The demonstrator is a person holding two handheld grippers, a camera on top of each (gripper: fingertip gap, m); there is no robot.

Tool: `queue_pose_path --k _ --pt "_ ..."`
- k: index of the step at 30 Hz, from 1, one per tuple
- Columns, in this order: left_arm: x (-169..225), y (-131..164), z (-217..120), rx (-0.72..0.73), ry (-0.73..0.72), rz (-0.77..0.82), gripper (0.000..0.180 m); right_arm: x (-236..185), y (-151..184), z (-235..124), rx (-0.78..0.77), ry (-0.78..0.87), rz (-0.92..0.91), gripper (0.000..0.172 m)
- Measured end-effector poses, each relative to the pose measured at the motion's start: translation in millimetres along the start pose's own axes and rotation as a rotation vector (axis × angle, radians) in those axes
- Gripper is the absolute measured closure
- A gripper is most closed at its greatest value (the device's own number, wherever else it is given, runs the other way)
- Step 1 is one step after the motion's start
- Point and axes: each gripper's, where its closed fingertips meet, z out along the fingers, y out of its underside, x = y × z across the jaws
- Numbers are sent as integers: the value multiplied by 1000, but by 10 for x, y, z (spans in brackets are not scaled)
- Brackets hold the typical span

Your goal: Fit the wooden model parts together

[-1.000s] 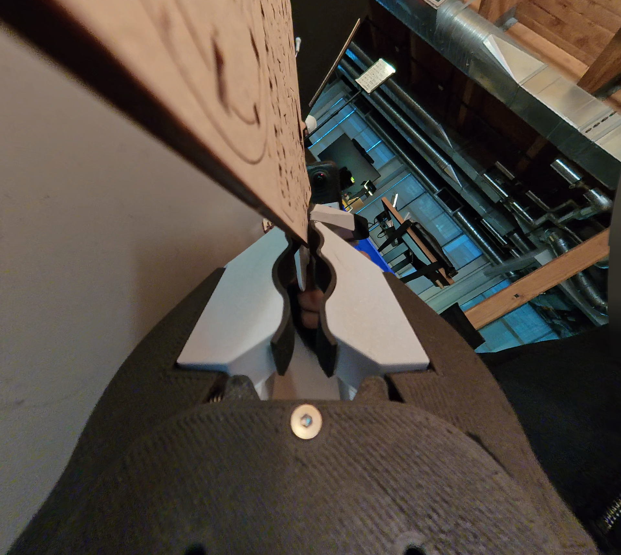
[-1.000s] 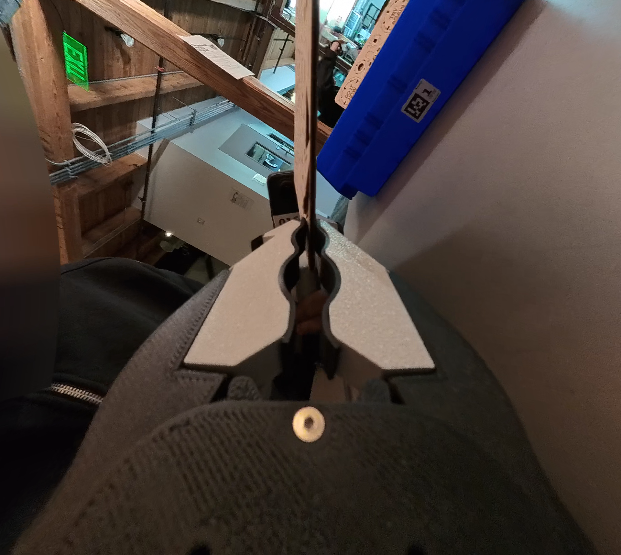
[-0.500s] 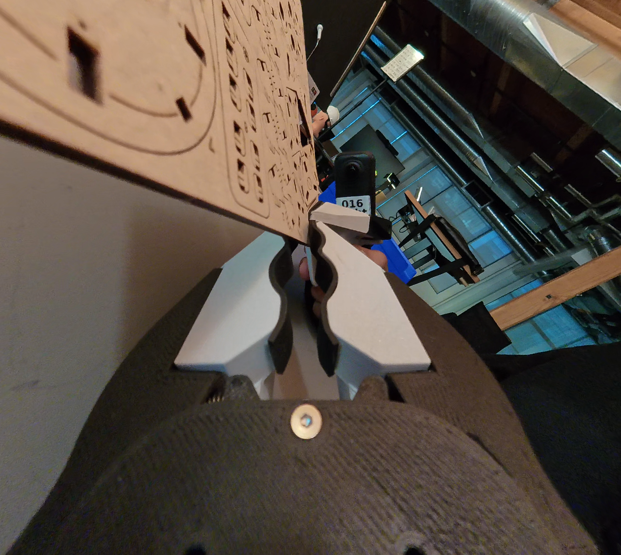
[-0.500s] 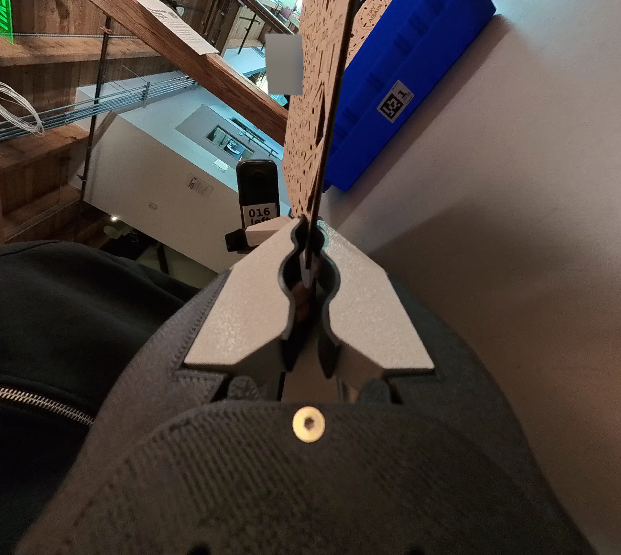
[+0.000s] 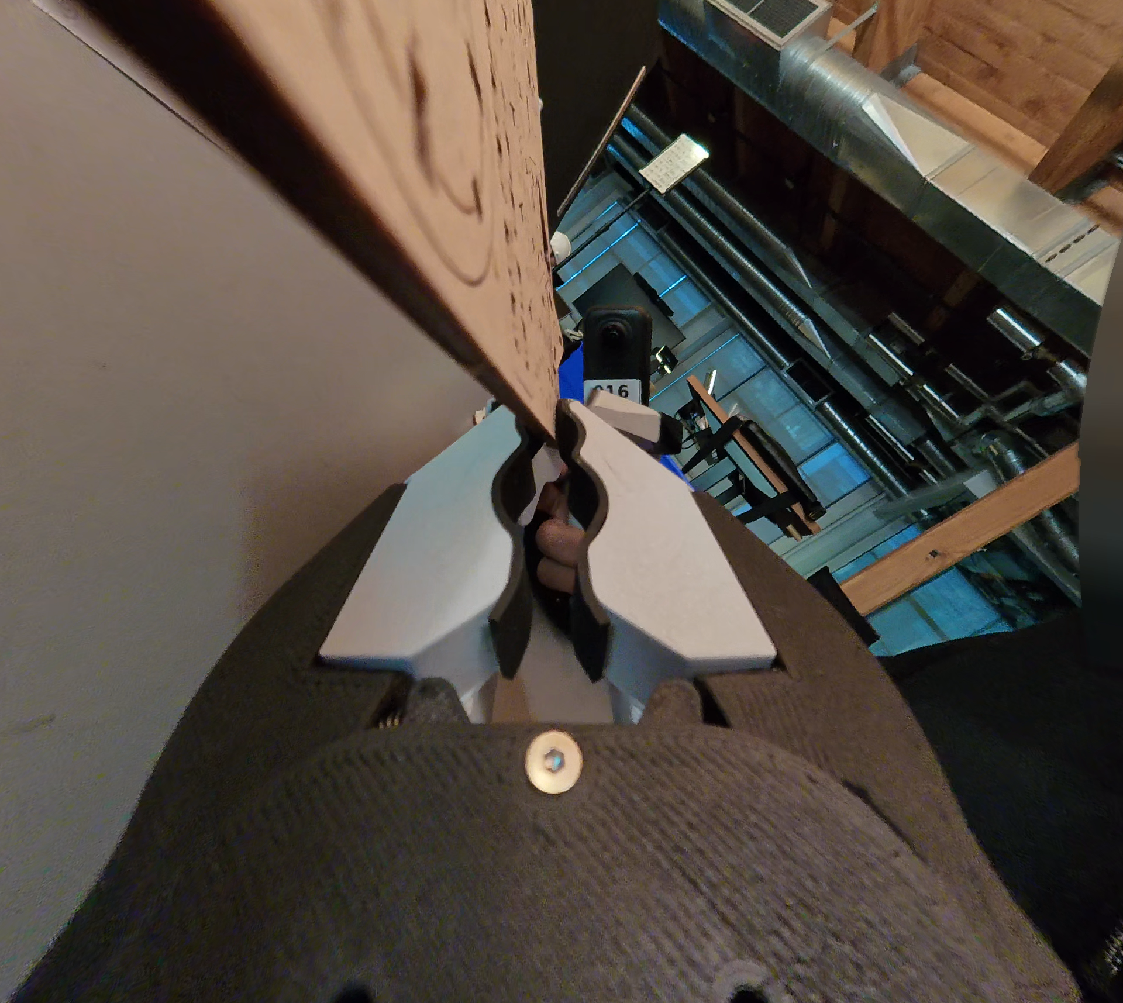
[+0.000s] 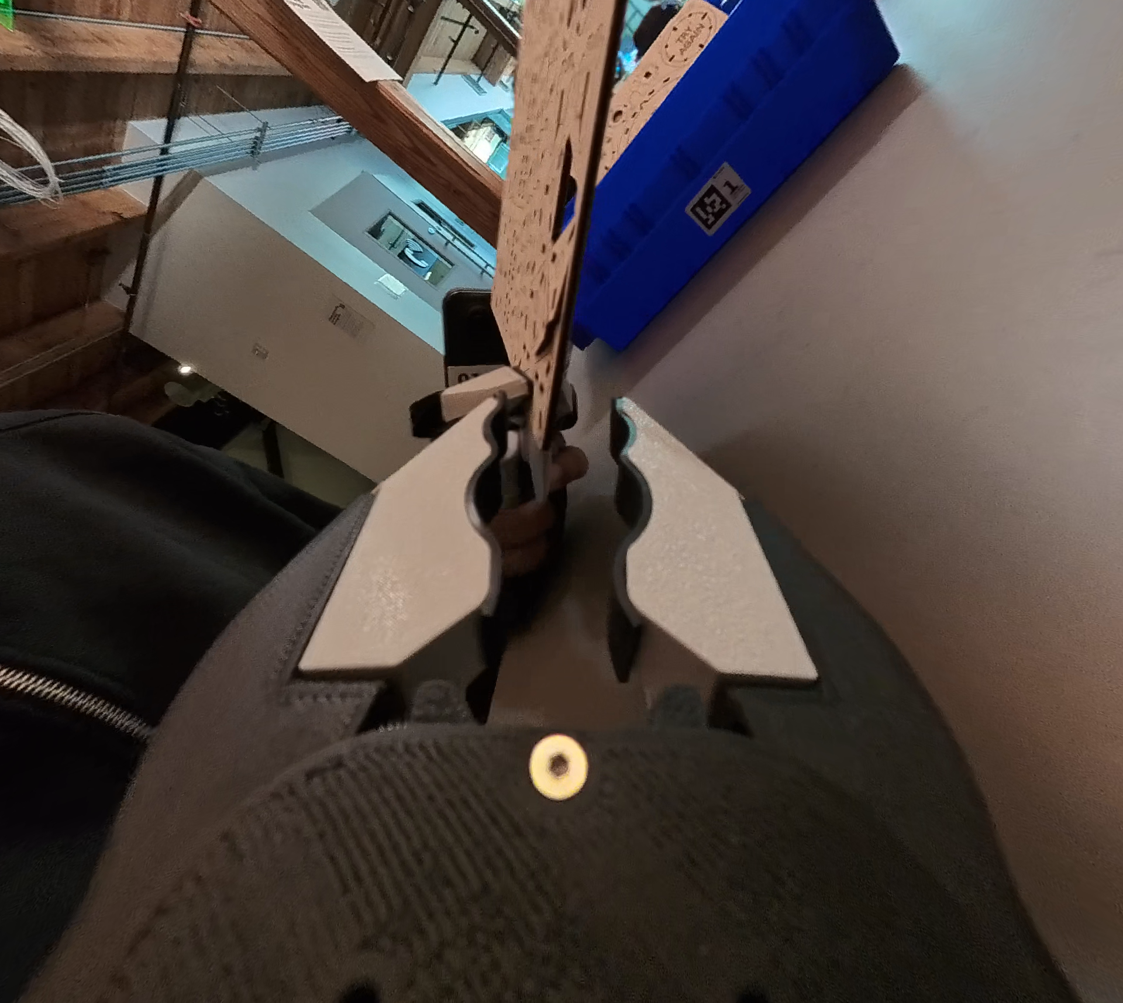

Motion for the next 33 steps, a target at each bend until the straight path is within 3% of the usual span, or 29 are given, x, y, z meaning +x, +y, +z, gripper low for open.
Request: queue_pose_path --k 4,13,26,31,33 --pt "-15 -9 -6 0 2 -17 180 -30 4 -50 -4 -19 -5 168" --pt "-48 23 7 -22 -24 -12 180 54 75 -52 -81 75 -102 168" --pt "-255 28 -10 -15 -146 -107 180 260 119 5 -154 374 -336 167" --pt "-157 -45 -2 14 -86 -42 180 160 10 9 -67 337 -402 165" --pt "-142 -45 7 15 -78 -27 180 151 -41 -3 -29 296 -343 155"
